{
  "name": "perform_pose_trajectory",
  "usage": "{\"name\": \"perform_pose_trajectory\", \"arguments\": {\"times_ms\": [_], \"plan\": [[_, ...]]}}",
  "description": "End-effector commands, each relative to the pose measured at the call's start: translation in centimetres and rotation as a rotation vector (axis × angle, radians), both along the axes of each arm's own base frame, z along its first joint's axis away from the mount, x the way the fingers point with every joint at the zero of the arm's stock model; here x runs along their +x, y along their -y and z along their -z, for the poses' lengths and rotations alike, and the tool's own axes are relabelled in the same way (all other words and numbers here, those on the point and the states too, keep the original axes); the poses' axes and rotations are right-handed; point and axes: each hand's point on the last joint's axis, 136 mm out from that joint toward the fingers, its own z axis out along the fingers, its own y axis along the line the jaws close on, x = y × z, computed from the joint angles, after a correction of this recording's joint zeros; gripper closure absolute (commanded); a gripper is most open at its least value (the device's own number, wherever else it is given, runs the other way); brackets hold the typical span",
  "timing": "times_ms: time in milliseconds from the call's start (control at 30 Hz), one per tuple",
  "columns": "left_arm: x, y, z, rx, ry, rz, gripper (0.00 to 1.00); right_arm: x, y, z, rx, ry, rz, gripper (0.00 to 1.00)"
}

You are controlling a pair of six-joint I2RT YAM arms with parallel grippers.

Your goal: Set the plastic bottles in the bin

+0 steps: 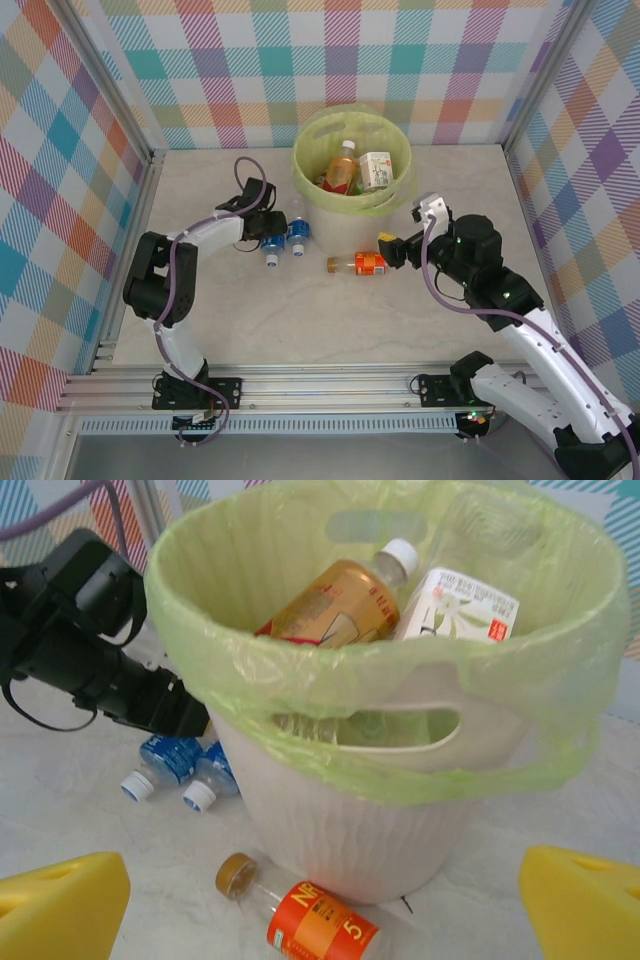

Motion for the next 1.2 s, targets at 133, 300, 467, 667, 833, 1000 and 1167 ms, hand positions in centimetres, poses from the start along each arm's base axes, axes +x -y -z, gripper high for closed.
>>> {"name": "perform_pose_trajectory", "arguments": {"times_ms": [133, 300, 467, 667, 833, 1000, 1167], "plan": [[-2.6, -1.5, -1.0, 0.019, -0.040, -0.013, 0.51, -0.5, -1.0, 1.3, -0.040, -0.002, -0.081, 0.00], [-3.1, -1.7, -4.1, -0.036, 0.048, -0.041, 0.52, -0.4, -1.2, 1.8, -0.046, -0.006, -0.098, 0.00], [-2.5, -2.9, -14.0, -0.076, 0.287, -0.112, 0.53, -0.5, -1.7, 2.8, -0.052, -0.019, -0.127, 0.00], [-2.0, -0.6, -28.9, -0.274, 0.641, -0.015, 0.53, -0.1, -2.1, 3.5, -0.054, -0.032, -0.131, 0.00], [-2.4, 4.7, -37.0, -0.371, 0.789, 0.203, 0.54, -0.1, -2.2, 3.1, -0.038, -0.024, -0.130, 0.00], [-1.4, 9.7, -39.9, -0.345, 0.849, 0.386, 0.54, 0.7, -1.1, 2.7, 0.020, -0.015, -0.033, 0.00], [1.9, 12.7, -37.2, -0.270, 0.758, 0.480, 0.54, 0.5, -0.2, 2.1, 0.052, 0.017, 0.015, 0.00]]}}
